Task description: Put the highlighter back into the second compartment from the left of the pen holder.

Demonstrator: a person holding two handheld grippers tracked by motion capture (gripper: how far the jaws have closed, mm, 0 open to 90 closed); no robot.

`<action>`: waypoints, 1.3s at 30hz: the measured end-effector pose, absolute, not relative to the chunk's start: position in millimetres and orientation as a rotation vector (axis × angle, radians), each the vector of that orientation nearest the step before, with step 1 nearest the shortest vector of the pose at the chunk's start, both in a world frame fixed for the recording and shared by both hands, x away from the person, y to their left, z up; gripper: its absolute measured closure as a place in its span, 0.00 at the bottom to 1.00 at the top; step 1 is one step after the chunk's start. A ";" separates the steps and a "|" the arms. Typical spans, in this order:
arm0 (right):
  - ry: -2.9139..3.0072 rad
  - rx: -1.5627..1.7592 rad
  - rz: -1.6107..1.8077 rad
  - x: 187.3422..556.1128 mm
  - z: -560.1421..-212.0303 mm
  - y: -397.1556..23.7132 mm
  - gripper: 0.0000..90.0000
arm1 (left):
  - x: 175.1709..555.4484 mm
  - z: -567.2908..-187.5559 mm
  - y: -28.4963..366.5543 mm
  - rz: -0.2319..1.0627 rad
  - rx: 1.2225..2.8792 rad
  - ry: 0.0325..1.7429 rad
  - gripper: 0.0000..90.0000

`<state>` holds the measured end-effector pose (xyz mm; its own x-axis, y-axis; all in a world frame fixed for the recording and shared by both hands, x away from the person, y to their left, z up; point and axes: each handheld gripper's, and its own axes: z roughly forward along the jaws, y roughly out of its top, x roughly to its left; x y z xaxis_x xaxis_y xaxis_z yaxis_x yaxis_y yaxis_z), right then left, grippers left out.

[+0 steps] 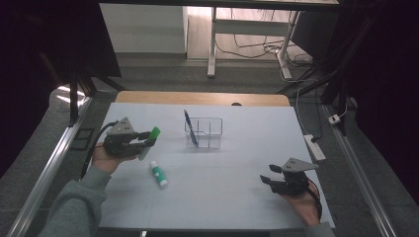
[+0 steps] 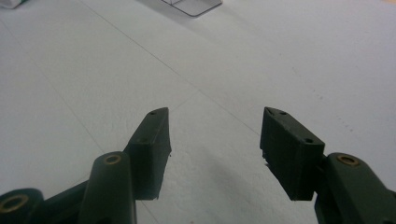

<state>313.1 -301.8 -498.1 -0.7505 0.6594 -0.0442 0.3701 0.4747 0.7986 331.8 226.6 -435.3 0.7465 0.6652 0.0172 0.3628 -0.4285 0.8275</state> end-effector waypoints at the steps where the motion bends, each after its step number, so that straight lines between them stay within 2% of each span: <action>1: 2.378 0.868 1.165 313.0 -498.2 -301.8 0.47 | 332.8 -435.1 224.7 0.432 2.057 0.771 0.74; 39: 2.381 0.867 1.158 313.5 -498.8 -301.9 0.47 | 378.6 -412.2 153.0 0.401 2.003 0.678 0.74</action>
<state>313.5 -301.9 -498.8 -0.7500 0.6597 -0.0468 0.3704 0.4777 0.7966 378.6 153.0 -412.2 0.7927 0.6095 0.0053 0.2982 -0.3954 0.8687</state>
